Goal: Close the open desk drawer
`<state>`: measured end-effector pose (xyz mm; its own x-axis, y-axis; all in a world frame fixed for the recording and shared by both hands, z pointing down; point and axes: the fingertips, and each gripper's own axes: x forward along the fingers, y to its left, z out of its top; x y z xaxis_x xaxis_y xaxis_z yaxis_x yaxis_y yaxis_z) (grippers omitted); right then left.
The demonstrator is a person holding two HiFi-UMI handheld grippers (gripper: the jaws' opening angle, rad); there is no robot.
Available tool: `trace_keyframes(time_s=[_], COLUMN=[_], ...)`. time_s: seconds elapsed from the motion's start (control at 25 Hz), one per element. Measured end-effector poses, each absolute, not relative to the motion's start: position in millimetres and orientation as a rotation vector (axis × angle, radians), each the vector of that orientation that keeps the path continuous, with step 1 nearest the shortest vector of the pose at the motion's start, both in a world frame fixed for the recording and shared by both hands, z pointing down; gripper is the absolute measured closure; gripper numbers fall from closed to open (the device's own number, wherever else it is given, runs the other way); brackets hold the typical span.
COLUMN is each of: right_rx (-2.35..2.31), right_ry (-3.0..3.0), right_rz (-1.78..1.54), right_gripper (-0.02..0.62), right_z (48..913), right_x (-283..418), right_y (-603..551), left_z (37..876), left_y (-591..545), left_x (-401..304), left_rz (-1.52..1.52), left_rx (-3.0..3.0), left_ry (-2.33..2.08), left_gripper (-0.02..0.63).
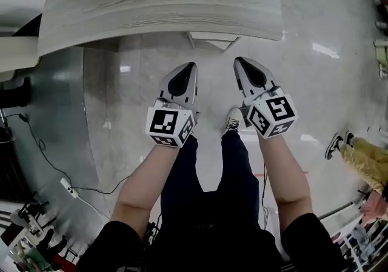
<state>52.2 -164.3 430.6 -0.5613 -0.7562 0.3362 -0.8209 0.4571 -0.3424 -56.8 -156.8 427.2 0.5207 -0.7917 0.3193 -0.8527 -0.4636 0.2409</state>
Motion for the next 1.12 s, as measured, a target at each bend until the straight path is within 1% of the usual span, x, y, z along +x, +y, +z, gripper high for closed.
trace_keyframes(time_s=[0.28, 0.44, 0.64, 0.88, 1.12], right_rx=[1.268, 1.256, 1.247, 1.231, 1.173], right_ry=[-2.674, -2.711, -2.770, -2.789, -2.807], right_rz=[0.655, 0.645, 0.583, 0.567, 0.557], right_gripper=[0.578, 0.578, 0.578, 0.578, 0.578], right_z=[355, 322, 282, 256, 244], right_x=[19, 14, 17, 21, 19], right_y=[-123, -104, -92, -71, -48], left_z=[359, 324, 287, 268, 266], left_y=[-110, -88, -79, -59, -38], left_x=[-42, -29, -18, -23, -31], left_rz=[0.263, 0.299, 0.260, 0.268, 0.295], left_rx=[2.553, 2.687, 2.776, 2.774, 2.777], left_ry=[-1.164, -1.056, -1.019, -0.956, -0.899], left_gripper=[0.595, 0.595, 0.595, 0.594, 0.594])
